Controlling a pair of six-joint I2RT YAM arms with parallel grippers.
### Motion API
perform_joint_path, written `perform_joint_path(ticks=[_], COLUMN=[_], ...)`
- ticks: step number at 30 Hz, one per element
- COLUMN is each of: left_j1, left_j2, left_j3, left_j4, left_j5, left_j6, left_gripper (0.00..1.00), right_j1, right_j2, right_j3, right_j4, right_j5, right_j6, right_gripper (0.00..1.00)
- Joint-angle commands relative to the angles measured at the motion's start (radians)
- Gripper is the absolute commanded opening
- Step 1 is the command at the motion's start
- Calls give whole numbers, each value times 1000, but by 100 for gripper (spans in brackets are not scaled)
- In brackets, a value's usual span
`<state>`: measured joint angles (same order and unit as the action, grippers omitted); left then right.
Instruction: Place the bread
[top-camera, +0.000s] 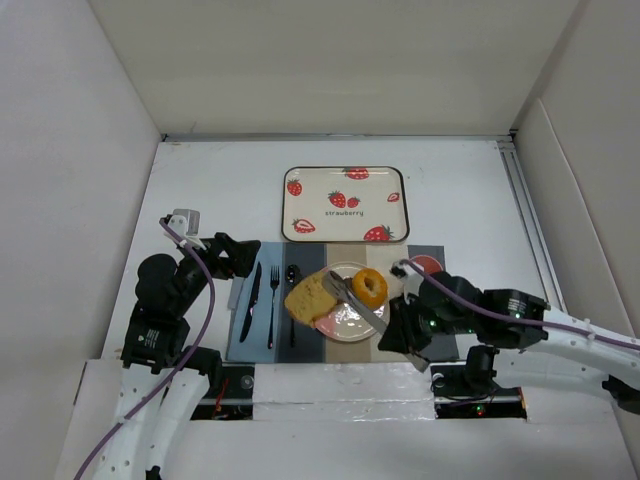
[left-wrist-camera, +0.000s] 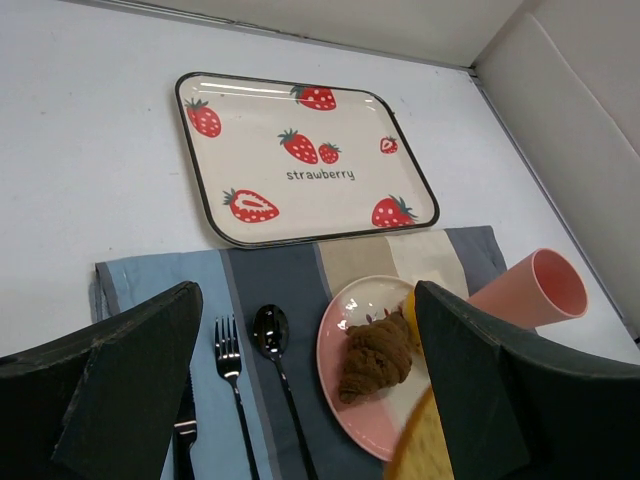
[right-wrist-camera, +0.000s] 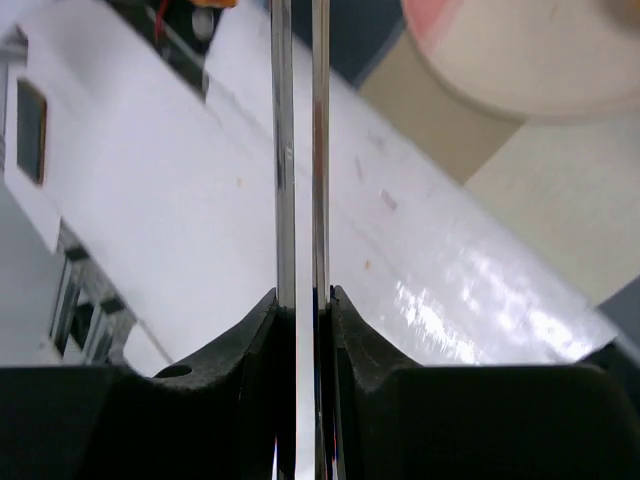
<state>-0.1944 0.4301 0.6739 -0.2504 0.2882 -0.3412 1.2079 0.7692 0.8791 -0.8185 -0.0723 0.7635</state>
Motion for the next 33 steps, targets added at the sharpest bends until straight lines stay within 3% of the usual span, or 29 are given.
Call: perform_joint_path(ticks=[1, 10, 13, 16, 20, 23, 28, 33], left_j1=[4, 4, 4, 4, 4, 4, 4, 4], left_j2=[-1, -8, -4, -14, -13, -21, -27, -25], left_j3=[24, 18, 23, 19, 19, 16, 19, 18], left_j4=[53, 49, 48, 54, 46, 49, 54, 56], left_j5=[2, -6, 2, 2, 9, 6, 19, 26], left_j6=[10, 8, 10, 10, 10, 10, 10, 8], left_gripper=[82, 82, 82, 82, 82, 82, 82, 82], right_j1=[85, 128, 128, 128, 128, 128, 128, 110], right_j2=[-24, 57, 87, 110, 117, 114, 71, 90], right_j3=[-19, 10, 1, -2, 0, 29, 107, 201], right_j4=[-152, -245, -206, -172, -134, -180, -209, -122], right_j5=[63, 235, 238, 253, 255, 279, 341, 436], right_j6=[147, 183, 169, 155, 135, 152, 161, 106], right_gripper=[6, 6, 8, 15, 45, 51, 52, 45])
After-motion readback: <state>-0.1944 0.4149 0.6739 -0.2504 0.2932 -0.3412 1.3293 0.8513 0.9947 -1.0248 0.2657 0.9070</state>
